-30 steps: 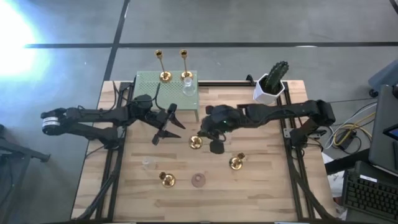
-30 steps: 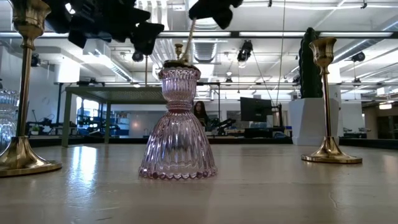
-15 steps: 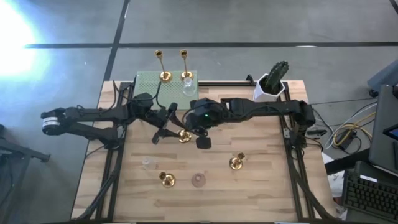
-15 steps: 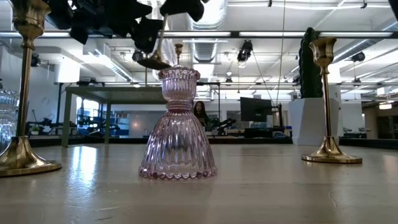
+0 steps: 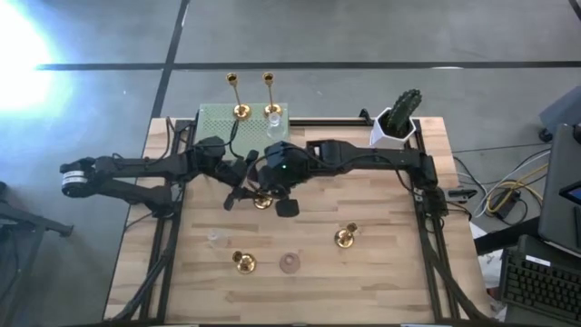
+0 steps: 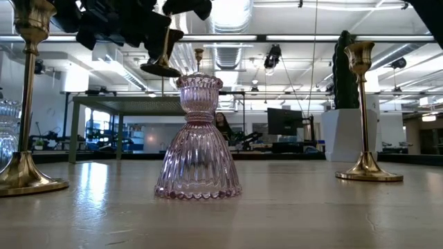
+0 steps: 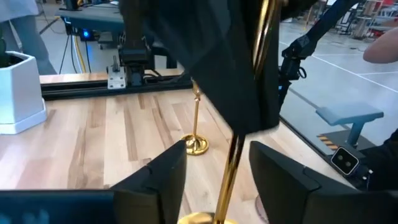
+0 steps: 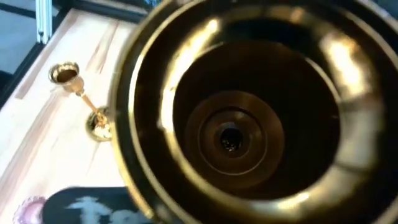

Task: Pick & Place candle stick holders
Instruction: Put the golden candle holder on the shelf

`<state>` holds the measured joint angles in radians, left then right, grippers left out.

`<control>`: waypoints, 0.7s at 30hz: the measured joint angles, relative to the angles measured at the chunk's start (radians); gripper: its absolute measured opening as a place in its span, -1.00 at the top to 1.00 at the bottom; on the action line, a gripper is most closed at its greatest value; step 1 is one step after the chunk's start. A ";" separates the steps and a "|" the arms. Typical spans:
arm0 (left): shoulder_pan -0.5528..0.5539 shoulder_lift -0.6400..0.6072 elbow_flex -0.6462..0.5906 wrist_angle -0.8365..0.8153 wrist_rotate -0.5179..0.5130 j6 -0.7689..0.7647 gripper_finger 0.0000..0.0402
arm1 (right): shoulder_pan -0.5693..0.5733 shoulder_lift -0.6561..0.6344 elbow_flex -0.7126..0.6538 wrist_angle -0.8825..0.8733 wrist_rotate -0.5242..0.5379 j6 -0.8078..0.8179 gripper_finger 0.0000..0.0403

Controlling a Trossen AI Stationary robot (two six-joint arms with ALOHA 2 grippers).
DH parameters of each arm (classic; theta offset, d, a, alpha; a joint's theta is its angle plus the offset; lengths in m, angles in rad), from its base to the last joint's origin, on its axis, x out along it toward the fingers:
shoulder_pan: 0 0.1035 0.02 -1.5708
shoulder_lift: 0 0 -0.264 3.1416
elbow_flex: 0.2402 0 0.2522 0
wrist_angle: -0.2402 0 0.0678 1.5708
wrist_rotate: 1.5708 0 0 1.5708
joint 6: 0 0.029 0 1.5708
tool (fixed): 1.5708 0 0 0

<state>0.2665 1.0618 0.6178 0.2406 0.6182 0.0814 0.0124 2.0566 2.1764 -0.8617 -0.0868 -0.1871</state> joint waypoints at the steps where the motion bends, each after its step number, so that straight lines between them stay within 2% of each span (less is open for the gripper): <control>1: 0.000 0.000 0.000 0.002 0.000 0.000 0.16 | 0.000 -0.003 0.001 0.000 0.000 0.000 0.95; 6: 0.000 0.000 0.000 0.044 0.000 0.007 0.46 | 0.000 -0.010 0.002 0.008 0.000 0.001 0.95; 11: 0.000 0.000 0.000 0.041 0.005 0.053 0.89 | -0.001 -0.010 -0.015 0.005 0.004 0.006 0.95; 21: 0.000 0.000 0.001 0.035 -0.020 0.060 0.90 | -0.003 -0.010 -0.016 -0.004 0.017 0.033 0.89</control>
<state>0.2661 1.0618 0.6189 0.2752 0.5981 0.1418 0.0091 2.0465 2.1609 -0.8660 -0.0700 -0.1538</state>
